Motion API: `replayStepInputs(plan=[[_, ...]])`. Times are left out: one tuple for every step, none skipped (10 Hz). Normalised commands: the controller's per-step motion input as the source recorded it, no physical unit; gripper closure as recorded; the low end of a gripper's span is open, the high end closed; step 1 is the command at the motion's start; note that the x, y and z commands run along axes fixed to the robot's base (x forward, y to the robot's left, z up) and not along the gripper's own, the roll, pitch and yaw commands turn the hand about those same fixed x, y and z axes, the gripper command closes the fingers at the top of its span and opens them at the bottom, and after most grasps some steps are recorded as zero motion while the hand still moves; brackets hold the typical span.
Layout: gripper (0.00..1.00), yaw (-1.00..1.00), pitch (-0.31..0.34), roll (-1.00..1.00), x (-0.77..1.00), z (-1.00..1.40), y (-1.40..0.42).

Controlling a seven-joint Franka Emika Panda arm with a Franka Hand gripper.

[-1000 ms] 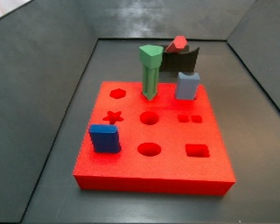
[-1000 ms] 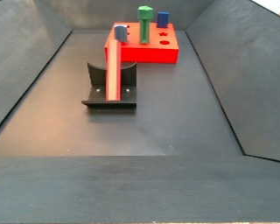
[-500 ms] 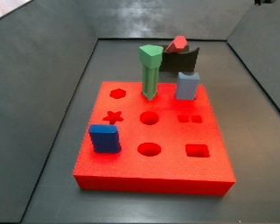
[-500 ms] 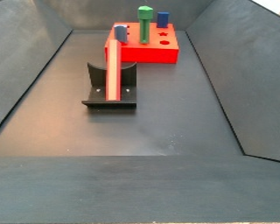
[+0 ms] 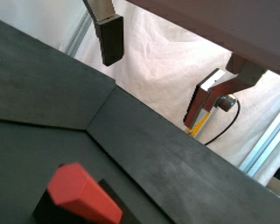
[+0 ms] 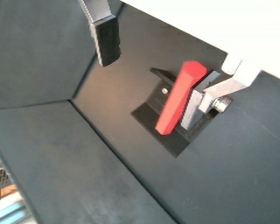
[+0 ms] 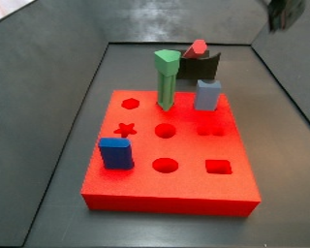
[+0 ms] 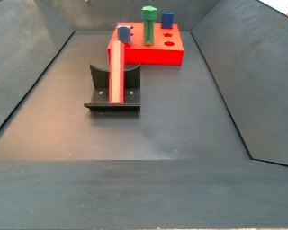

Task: Pick up the hexagon object. Move up. Place the hexagon object on the fixture. Regrasp the hexagon object. Move to above the board. Insert the hexagon object.
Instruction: Regrasp the hexagon object.

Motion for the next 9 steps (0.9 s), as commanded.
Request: replayStepInputs(plan=[[0.00, 0.17, -0.029, 0.15, 0.08, -1.00, 0.03], [0.00, 0.15, -0.058, 0.12, 0.09, -1.00, 0.02], [0.00, 0.12, -0.083, 0.10, 0.10, -1.00, 0.02], [0.00, 0.08, -0.104, 0.09, 0.11, -1.00, 0.02], [0.00, 0.05, -0.106, 0.09, 0.12, -1.00, 0.01], [0.00, 0.02, -0.096, 0.09, 0.13, -0.98, 0.01], [0.00, 0.00, -0.082, 0.09, 0.12, -0.82, 0.00], [0.00, -0.02, -0.053, 0.09, 0.10, -0.60, 0.00], [0.00, -0.03, -0.030, 0.09, 0.09, -0.44, -0.01]])
